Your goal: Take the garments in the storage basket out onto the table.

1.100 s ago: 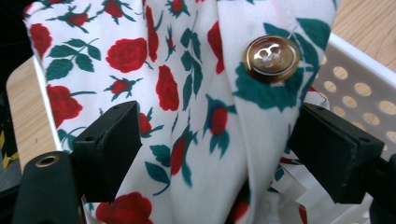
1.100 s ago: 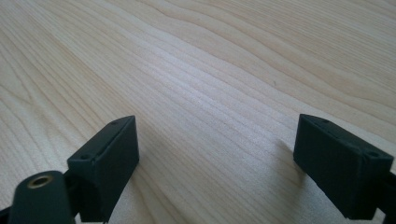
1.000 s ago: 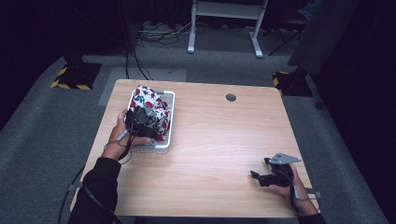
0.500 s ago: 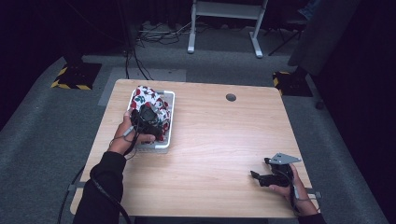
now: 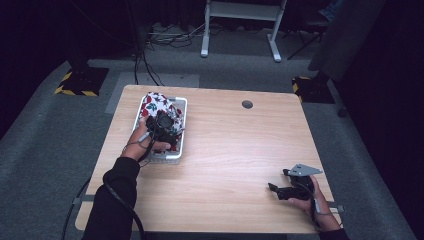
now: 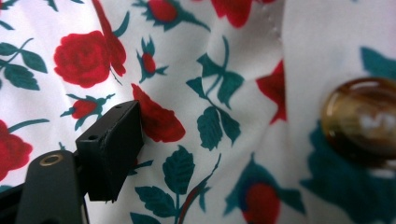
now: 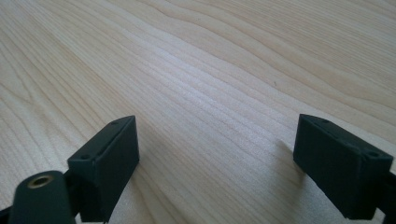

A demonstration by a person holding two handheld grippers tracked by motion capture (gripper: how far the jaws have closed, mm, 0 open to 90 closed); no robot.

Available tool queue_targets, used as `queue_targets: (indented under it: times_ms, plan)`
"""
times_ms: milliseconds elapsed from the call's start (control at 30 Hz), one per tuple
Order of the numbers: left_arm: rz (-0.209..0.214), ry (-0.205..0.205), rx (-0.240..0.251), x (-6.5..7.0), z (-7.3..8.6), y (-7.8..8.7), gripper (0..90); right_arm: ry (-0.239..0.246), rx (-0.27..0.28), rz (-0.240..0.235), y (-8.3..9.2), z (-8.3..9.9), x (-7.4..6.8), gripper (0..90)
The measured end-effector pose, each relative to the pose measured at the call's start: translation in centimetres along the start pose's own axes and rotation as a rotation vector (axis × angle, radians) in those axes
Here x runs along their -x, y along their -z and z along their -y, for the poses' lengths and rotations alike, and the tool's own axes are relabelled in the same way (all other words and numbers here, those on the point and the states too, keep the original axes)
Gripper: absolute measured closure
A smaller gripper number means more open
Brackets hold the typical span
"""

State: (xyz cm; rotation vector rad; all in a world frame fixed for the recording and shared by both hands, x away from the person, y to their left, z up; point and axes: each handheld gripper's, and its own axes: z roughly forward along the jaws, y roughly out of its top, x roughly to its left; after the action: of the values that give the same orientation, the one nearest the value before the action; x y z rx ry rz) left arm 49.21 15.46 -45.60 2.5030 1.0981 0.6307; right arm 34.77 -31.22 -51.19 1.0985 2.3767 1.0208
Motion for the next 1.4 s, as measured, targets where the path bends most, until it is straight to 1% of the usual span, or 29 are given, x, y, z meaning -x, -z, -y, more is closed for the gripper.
queue_targets:
  times_ms: [100, 200, 367, 433, 500, 533, 700, 833, 900, 1100, 1200, 1267, 1300, 1367, 1400]
  plan:
    - [0.014, 0.013, -0.004, -0.2, -0.1, -0.4, 18.2, 0.0, 0.0, 0.0, 0.0, 0.0, 0.0, 14.4]
    - [0.027, 0.027, -0.02, -0.4, 0.0, -0.9, 17.8, 0.0, 0.0, 0.0, 0.0, 0.0, 0.0, 14.4]
    - [0.028, 0.009, -0.062, -0.3, 0.0, -1.7, 17.7, 0.0, 0.0, -0.001, 0.0, 0.0, 0.0, 14.4]
    - [0.032, 0.011, -0.072, -0.3, -0.1, -1.9, 17.6, -0.001, 0.001, -0.001, 0.0, 0.0, 0.0, 14.4]
    - [0.048, 0.027, -0.079, -0.4, 0.0, -2.1, 17.6, 0.0, 0.0, -0.001, 0.0, 0.0, 0.0, 14.4]
    - [0.059, 0.029, -0.084, -0.6, 0.1, -2.2, 17.6, 0.001, 0.0, -0.001, 0.0, 0.0, 0.0, 14.4]
    - [0.115, 0.061, -0.08, -1.3, 0.5, -2.5, 17.9, 0.001, 0.0, -0.002, 0.0, 0.0, 0.0, 14.4]
    - [0.129, 0.072, -0.088, -1.4, 0.4, -2.6, 18.0, 0.001, 0.0, -0.002, 0.0, 0.0, 0.0, 14.4]
    - [0.145, 0.086, -0.096, -1.6, 0.4, -2.6, 18.5, 0.001, 0.0, -0.003, -0.1, -0.1, 0.0, 14.4]
    - [0.166, 0.117, -0.111, -1.8, 0.4, -2.8, 19.6, 0.008, 0.0, -0.005, -0.3, -0.3, -0.1, 14.5]
    - [0.178, 0.127, -0.116, -1.9, 0.4, -2.8, 22.6, 0.008, -0.001, -0.006, -0.3, -0.3, -0.1, 14.5]
    - [0.174, 0.126, -0.121, -1.9, 0.3, -2.7, 25.4, 0.008, 0.0, -0.008, -0.3, -0.3, -0.1, 14.5]
    - [0.172, 0.122, -0.127, -1.9, 0.3, -2.7, 28.3, 0.009, 0.0, -0.008, -0.3, -0.3, -0.1, 14.5]
    - [0.191, 0.127, -0.133, -1.9, 0.2, -2.6, 36.7, 0.008, 0.0, -0.008, -0.3, -0.3, -0.1, 14.5]
    - [0.191, 0.127, -0.133, -1.9, 0.2, -2.6, 38.9, 0.009, 0.001, -0.008, -0.3, -0.3, -0.1, 14.5]
